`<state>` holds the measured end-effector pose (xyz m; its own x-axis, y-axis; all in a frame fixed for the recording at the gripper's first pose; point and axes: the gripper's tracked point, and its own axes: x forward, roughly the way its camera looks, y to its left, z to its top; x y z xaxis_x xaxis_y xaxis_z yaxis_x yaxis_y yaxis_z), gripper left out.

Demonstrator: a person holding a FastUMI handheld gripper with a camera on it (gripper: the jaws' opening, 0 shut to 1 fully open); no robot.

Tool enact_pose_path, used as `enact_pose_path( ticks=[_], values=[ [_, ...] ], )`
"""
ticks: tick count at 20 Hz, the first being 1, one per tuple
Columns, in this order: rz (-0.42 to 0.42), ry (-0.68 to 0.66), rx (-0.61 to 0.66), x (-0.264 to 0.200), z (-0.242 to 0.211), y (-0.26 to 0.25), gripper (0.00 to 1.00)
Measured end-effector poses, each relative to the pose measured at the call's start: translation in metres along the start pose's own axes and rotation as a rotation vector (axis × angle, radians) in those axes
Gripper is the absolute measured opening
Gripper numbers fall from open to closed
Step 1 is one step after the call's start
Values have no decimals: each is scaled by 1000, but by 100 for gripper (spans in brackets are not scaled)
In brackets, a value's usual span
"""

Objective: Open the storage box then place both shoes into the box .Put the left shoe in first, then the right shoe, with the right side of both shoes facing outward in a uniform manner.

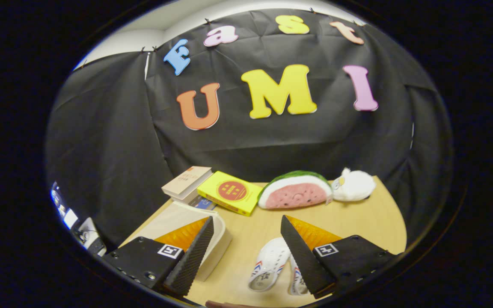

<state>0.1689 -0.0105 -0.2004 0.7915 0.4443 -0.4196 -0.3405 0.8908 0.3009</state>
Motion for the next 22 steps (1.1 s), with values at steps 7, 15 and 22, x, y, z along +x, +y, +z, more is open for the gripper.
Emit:
enact_pose_path(
  ticks=[7,15,22],
  values=[
    [376,324,284,70,-75,30,96],
    [716,535,523,89,-103,54,95],
    [796,651,606,89,-118,69,75]
  ],
)
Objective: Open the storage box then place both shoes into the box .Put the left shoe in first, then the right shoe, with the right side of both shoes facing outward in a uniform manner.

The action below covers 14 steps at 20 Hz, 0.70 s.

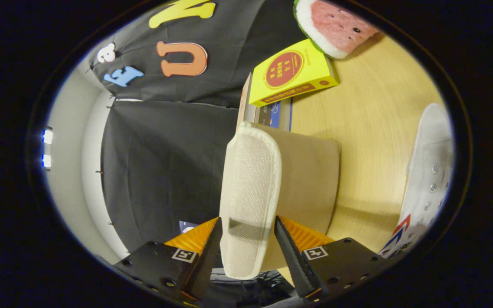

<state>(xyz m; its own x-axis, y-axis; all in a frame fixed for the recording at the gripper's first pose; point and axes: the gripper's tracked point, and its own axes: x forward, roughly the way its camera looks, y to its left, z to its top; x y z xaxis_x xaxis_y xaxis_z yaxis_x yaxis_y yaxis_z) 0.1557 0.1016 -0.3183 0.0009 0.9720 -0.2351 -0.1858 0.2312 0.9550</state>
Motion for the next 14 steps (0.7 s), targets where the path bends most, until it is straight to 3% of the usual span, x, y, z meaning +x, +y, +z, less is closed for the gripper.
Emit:
enact_pose_path(
  ticks=[3,5,8,10,11,14],
  values=[
    [-21,-7,42,-12,2,-2,33],
    [-11,-20,66,-18,2,3,17],
    [-35,-14,32,-26,-5,16,11],
    [-95,-52,11,-43,-1,24,6],
    [-94,-49,12,-34,-5,31,0],
    [-107,-67,-6,-32,-8,62,0]
  ],
)
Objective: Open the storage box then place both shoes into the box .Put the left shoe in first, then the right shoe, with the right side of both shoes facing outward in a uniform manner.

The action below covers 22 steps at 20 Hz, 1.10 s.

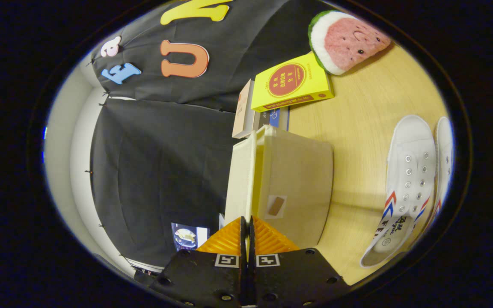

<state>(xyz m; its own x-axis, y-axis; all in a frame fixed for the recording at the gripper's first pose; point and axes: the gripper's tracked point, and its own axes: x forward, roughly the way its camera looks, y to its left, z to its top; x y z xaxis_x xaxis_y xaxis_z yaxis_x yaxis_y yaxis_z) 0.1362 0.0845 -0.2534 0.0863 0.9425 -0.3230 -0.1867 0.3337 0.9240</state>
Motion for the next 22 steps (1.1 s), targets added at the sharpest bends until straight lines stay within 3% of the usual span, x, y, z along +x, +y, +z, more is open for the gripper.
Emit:
enact_pose_path(
  ticks=[4,8,18,20,22],
  values=[
    [-19,-25,-45,1,8,53,0],
    [-100,-21,-165,29,15,93,0],
    [-70,29,-285,143,-12,223,1],
    [-79,40,-307,172,-10,240,5],
    [-96,76,-317,204,-17,248,22]
  ],
)
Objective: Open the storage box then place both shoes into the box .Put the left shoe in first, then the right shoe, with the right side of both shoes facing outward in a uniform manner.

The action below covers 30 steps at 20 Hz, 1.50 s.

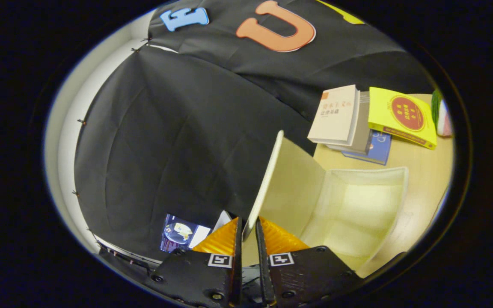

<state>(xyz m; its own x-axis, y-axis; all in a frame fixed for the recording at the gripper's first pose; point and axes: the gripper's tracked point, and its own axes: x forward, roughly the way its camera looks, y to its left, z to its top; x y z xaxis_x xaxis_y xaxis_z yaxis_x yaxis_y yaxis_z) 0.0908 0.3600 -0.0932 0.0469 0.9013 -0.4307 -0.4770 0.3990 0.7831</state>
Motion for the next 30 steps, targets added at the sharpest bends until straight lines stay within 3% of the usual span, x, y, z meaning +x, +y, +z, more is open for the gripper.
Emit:
enact_pose_path(
  ticks=[3,7,12,18,25,30],
  values=[
    [-17,17,-31,25,0,12,53],
    [-79,37,-78,15,-12,-4,94],
    [-179,15,-82,-33,-16,-58,95],
    [-335,-4,-66,-114,-37,-157,96],
    [-523,-3,10,-205,-86,-283,96],
    [-632,49,60,-236,-132,-360,96]
  ],
)
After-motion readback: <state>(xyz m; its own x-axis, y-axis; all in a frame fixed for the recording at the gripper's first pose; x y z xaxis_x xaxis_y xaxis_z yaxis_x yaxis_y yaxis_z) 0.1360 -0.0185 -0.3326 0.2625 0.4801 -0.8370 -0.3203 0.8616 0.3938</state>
